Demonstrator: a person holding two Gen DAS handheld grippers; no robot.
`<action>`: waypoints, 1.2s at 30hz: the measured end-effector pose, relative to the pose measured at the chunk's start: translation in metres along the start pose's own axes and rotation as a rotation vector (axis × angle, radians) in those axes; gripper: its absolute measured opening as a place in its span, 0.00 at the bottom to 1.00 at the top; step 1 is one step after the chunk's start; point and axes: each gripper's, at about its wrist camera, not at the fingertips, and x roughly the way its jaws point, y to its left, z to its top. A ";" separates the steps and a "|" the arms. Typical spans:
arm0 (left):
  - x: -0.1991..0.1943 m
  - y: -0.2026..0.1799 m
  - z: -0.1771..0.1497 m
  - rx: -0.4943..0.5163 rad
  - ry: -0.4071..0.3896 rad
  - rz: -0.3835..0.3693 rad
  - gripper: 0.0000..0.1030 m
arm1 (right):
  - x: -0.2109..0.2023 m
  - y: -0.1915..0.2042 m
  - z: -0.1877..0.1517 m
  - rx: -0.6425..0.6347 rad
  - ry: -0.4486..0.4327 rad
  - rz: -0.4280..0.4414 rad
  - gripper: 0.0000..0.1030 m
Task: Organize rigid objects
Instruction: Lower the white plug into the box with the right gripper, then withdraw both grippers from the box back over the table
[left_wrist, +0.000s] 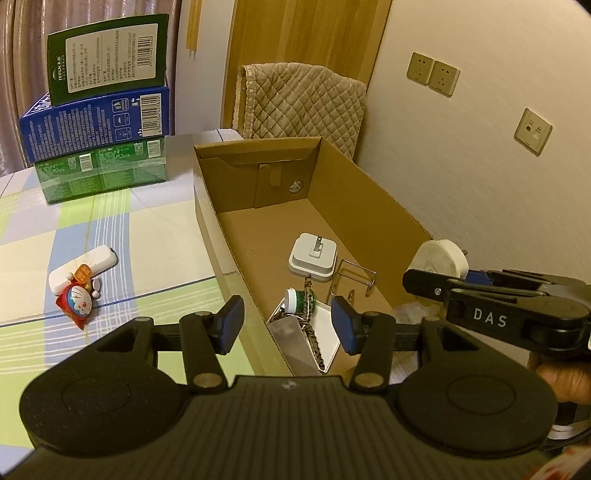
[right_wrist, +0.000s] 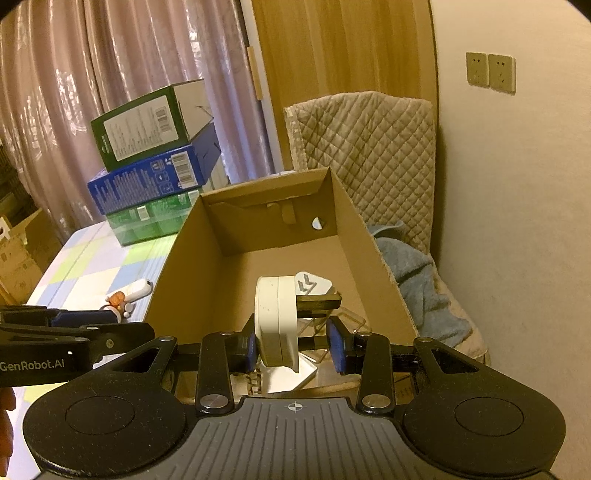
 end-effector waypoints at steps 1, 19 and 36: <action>0.000 0.000 0.000 -0.001 0.000 0.000 0.45 | 0.000 0.000 0.000 0.000 0.002 0.001 0.33; 0.000 0.001 -0.001 -0.004 0.001 -0.003 0.45 | 0.004 0.003 -0.001 -0.005 0.018 0.007 0.33; -0.014 0.005 0.001 -0.011 -0.014 0.001 0.45 | -0.015 0.005 0.008 0.002 -0.032 0.001 0.34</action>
